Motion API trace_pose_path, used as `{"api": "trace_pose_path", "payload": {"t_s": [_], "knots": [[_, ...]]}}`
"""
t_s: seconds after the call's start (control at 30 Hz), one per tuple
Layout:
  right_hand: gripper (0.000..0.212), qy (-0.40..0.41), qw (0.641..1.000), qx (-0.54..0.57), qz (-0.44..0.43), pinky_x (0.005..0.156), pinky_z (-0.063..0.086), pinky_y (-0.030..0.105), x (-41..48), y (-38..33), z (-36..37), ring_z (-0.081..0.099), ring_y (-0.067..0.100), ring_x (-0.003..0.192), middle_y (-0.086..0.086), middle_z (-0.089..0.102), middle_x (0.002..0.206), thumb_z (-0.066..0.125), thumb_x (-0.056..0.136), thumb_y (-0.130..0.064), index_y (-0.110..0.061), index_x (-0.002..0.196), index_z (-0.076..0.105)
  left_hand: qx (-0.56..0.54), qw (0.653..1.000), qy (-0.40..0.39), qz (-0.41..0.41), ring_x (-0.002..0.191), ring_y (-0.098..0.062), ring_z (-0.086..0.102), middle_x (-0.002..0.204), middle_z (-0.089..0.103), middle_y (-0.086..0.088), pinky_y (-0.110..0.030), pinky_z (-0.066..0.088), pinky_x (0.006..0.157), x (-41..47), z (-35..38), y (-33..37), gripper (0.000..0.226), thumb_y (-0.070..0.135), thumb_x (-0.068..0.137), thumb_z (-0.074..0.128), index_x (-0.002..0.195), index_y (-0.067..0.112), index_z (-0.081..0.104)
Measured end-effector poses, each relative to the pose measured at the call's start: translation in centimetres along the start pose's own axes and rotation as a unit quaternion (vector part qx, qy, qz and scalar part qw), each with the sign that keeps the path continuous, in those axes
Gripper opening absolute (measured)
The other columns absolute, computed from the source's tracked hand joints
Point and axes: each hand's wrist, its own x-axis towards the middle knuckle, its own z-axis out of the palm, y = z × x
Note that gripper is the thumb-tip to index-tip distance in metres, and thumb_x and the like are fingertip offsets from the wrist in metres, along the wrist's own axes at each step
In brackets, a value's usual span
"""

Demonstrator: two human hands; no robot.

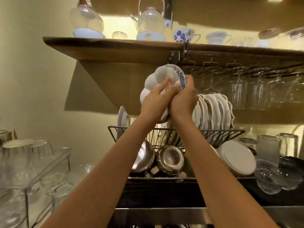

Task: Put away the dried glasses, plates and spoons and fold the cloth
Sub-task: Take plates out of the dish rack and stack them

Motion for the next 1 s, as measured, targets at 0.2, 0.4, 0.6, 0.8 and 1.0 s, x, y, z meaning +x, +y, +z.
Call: {"api": "trace_pose_path", "payload": {"t_s": [0.2, 0.4, 0.6, 0.8, 1.0], "knots": [[0.029, -0.108, 0.994, -0.009, -0.027, 0.067, 0.047, 0.022, 0.4, 0.9, 0.0, 0.054, 0.015, 0.085, -0.008, 0.055, 0.087, 0.053, 0.088, -0.019, -0.019, 0.117, 0.051, -0.092, 0.995, -0.029, 0.011, 0.106, -0.010, 0.062, 0.117, 0.064, -0.005, -0.024, 0.052, 0.089, 0.7, -0.7, -0.9, 0.044, 0.031, 0.092, 0.053, 0.133, 0.017, 0.049], [0.050, -0.212, 0.977, 0.027, -0.023, 0.082, 0.056, 0.038, 0.2, 1.5, -0.9, 0.061, 0.013, 0.096, -0.011, 0.061, 0.097, 0.062, 0.079, -0.023, -0.028, 0.127, 0.048, -0.159, 0.986, -0.055, -0.008, 0.089, 0.000, 0.066, 0.109, 0.068, -0.001, -0.017, 0.052, 0.065, 0.7, -1.6, -1.8, 0.037, 0.031, 0.091, 0.051, 0.126, 0.020, 0.056], [0.054, -0.261, 0.965, 0.027, 0.001, 0.084, 0.053, 0.041, 0.2, 1.5, -1.3, 0.062, 0.019, 0.095, 0.003, 0.065, 0.103, 0.046, 0.074, -0.038, -0.026, 0.127, 0.052, -0.201, 0.977, -0.065, -0.024, 0.100, -0.017, 0.062, 0.111, 0.064, -0.006, -0.031, 0.053, 0.074, 0.6, -1.7, -2.4, 0.036, 0.026, 0.093, 0.048, 0.127, 0.017, 0.055], [0.056, -0.301, 0.951, -0.070, -0.011, 0.088, 0.051, 0.048, 0.0, 2.0, -0.8, 0.055, 0.030, 0.107, 0.015, 0.055, 0.121, 0.045, 0.089, -0.020, -0.026, 0.143, 0.032, -0.163, 0.984, -0.075, -0.015, 0.084, -0.010, 0.057, 0.100, 0.061, -0.002, -0.015, 0.047, 0.052, 0.5, -2.0, -3.0, 0.036, 0.024, 0.097, 0.038, 0.127, 0.008, 0.051], [0.052, -0.344, 0.930, -0.123, -0.039, 0.081, 0.054, 0.044, -0.4, 1.9, -0.4, 0.059, 0.026, 0.093, 0.014, 0.058, 0.109, 0.046, 0.089, -0.014, -0.015, 0.139, 0.033, -0.187, 0.980, -0.064, -0.032, 0.051, 0.004, 0.058, 0.073, 0.059, 0.006, -0.011, 0.041, 0.042, 0.5, -2.0, -3.6, 0.020, 0.016, 0.097, 0.038, 0.103, 0.013, 0.057]]}}
